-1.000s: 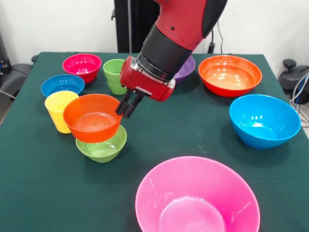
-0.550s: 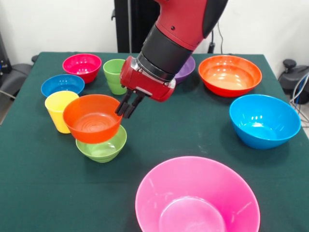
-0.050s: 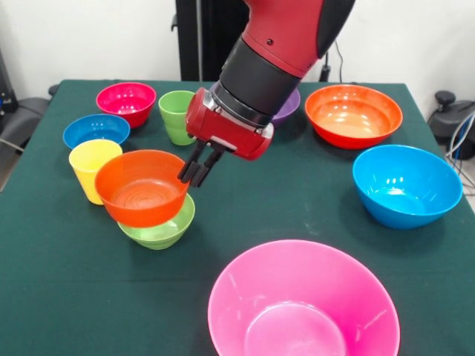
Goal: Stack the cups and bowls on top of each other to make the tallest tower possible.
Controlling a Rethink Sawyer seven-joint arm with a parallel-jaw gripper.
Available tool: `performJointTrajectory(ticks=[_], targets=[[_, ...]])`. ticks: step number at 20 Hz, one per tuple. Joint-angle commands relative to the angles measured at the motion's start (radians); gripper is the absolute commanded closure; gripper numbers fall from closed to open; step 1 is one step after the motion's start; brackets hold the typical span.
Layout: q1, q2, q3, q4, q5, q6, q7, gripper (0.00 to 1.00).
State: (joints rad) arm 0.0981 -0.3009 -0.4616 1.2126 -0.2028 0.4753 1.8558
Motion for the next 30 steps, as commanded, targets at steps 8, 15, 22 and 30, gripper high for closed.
performJointTrajectory(ticks=[8, 15, 22, 30], targets=[[-0.007, 0.087, 0.114, -0.09, -0.004, 0.029, 0.059, 1.0], [0.001, 0.081, 0.117, -0.069, 0.013, 0.046, 0.077, 1.0], [0.002, 0.065, 0.128, -0.029, 0.015, 0.049, 0.07, 1.0], [0.007, 0.053, 0.13, -0.011, 0.012, 0.062, 0.06, 1.0]])
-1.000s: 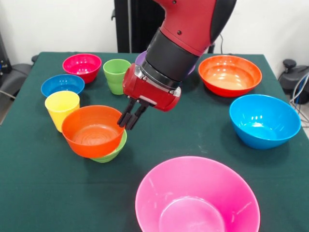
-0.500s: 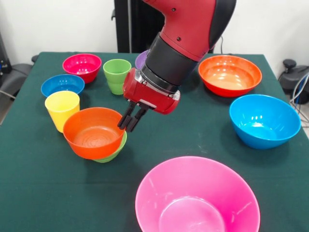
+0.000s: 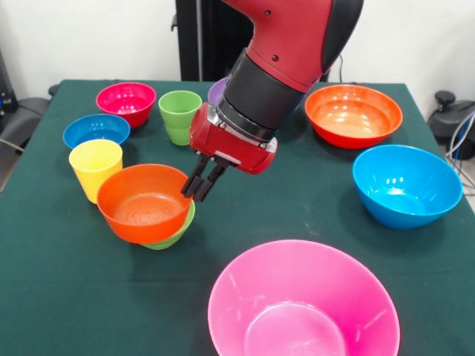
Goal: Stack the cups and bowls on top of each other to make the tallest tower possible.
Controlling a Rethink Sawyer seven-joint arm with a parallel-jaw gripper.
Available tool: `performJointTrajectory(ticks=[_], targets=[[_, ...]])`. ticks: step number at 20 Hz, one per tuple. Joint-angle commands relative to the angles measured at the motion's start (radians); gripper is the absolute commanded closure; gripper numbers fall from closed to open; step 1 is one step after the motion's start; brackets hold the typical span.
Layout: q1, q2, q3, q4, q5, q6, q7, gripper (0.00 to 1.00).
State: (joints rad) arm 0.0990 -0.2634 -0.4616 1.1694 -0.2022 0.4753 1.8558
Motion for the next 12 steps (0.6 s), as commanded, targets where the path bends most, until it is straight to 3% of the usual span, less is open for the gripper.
performJointTrajectory(ticks=[1, 12], targets=[[0.006, 0.016, 0.129, 0.03, 0.011, 0.064, 0.059, 1.0], [0.021, -0.009, 0.122, 0.076, 0.011, 0.075, 0.068, 1.0]])
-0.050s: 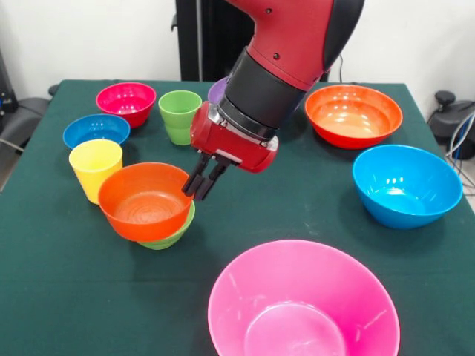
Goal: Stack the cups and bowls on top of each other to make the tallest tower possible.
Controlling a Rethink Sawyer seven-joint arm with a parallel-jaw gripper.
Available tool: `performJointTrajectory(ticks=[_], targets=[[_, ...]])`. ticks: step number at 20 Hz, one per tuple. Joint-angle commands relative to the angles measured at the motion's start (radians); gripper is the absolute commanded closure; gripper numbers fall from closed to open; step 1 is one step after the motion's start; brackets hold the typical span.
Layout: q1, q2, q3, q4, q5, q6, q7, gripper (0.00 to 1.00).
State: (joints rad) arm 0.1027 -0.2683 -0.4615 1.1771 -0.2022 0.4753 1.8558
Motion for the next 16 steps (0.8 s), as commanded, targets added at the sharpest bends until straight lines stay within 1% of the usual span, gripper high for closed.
performJointTrajectory(ticks=[1, 8, 16], targets=[[0.02, -0.008, 0.121, 0.074, 0.011, 0.075, 0.069, 1.0], [0.024, -0.022, 0.122, 0.113, 0.005, 0.061, 0.069, 1.0], [0.026, -0.024, 0.12, 0.113, 0.005, 0.07, 0.066, 1.0]])
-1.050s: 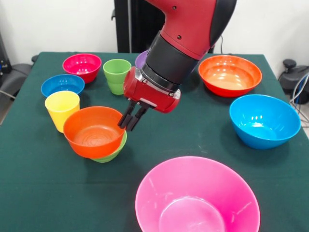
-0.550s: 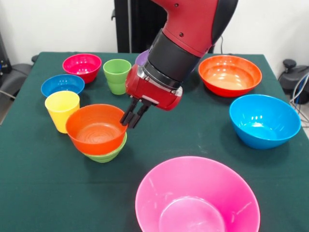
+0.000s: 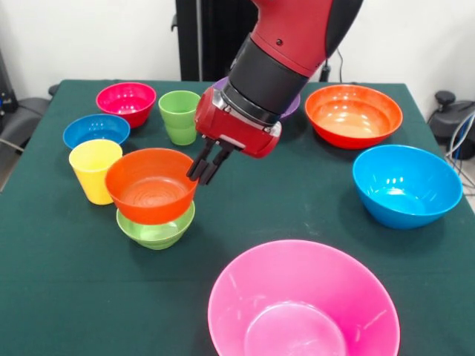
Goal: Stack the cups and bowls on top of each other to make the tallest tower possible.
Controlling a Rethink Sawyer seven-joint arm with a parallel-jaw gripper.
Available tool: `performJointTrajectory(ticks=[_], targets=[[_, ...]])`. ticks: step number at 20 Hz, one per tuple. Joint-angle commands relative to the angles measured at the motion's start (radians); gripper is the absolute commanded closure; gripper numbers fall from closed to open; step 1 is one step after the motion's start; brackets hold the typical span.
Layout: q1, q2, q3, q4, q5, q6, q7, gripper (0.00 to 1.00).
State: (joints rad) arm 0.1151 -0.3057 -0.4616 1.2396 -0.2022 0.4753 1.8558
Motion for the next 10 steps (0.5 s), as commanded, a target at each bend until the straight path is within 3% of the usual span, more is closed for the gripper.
performJointTrajectory(ticks=[1, 10], targets=[[0.012, 0.013, 0.121, 0.05, 0.004, 0.07, 0.062, 1.0], [0.006, 0.017, 0.122, 0.041, 0.0, 0.045, 0.066, 1.0]])
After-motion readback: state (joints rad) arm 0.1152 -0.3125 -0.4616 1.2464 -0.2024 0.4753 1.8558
